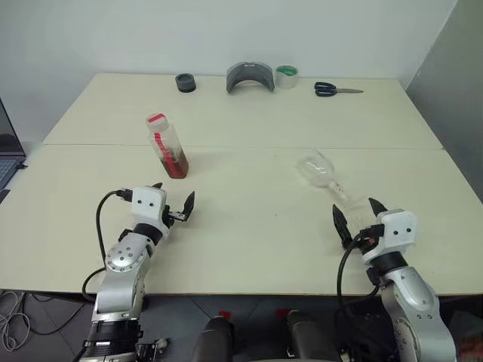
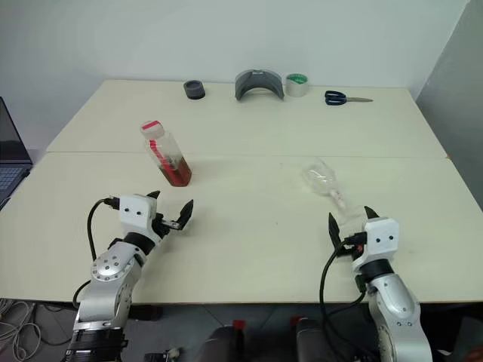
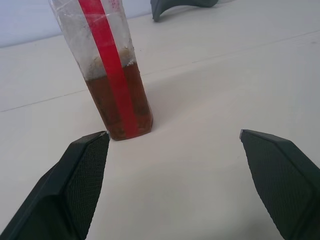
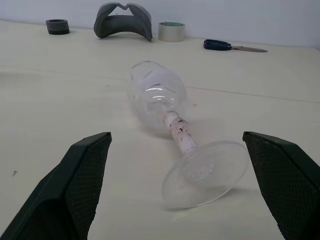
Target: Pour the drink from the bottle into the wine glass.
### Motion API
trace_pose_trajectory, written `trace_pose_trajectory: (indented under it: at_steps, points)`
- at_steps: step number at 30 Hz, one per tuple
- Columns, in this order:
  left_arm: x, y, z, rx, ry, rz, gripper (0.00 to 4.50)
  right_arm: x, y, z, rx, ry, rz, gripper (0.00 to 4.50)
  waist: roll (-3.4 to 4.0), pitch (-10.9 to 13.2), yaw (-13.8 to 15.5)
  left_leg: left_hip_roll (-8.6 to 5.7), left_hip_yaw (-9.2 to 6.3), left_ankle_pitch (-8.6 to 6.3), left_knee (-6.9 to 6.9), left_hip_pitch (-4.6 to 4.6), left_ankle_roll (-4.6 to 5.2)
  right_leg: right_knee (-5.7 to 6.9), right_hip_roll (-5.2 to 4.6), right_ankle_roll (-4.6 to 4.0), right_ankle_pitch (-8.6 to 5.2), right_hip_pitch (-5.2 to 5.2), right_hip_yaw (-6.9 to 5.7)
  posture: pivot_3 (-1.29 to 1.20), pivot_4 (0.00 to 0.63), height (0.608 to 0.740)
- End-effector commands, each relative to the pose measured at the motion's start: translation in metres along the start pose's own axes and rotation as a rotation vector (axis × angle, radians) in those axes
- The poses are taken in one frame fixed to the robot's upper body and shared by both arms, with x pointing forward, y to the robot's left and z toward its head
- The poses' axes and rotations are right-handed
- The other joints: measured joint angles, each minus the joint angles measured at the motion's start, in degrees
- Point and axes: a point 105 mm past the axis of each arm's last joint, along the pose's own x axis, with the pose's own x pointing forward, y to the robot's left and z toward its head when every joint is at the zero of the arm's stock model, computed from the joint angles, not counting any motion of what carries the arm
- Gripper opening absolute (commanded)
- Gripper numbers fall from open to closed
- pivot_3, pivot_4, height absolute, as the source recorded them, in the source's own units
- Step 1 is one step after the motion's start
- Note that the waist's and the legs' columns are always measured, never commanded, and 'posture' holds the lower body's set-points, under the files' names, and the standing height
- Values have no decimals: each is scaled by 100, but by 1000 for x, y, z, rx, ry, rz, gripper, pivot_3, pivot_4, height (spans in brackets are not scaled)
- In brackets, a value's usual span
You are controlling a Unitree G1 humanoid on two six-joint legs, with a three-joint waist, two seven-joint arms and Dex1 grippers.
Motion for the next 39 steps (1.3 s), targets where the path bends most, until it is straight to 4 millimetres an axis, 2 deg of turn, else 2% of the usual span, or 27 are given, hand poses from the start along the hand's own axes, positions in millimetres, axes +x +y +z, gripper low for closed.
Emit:
trace_pose_trajectory:
  at_steps: [1,20,27,30,36,39]
  points:
    - [-2,-1,16,16,-59,-8,4486,2,-4,8,3,-29,-18,4500,0,0,0,0,0,0,0,0,0,0,0,0,0,0,0,0,150,740]
    - [1,-4,22,10,-78,-23,4486,1,2,5,-9,-15,12,4500,0,0,2,-1,0,0,0,-1,0,0,0,0,0,0,0,0,150,740]
    - [5,6,20,7,-77,30,4486,3,8,11,-53,-35,85,4500,0,0,2,-2,0,0,0,0,0,0,1,0,0,0,0,0,150,740]
    - [6,6,22,-2,-88,25,4486,4,16,25,-67,-74,189,4500,0,0,0,-2,1,0,0,0,0,-1,1,0,0,0,1,0,150,740]
    - [6,21,22,10,-82,83,4486,4,57,49,-30,-42,579,4500,0,0,-12,0,1,0,1,1,0,-1,3,0,0,1,0,0,150,740]
    - [10,26,26,7,-87,95,4486,7,68,61,-35,-24,704,4500,-1,0,-2,-1,-6,0,3,-1,1,-2,4,0,0,2,-6,0,150,740]
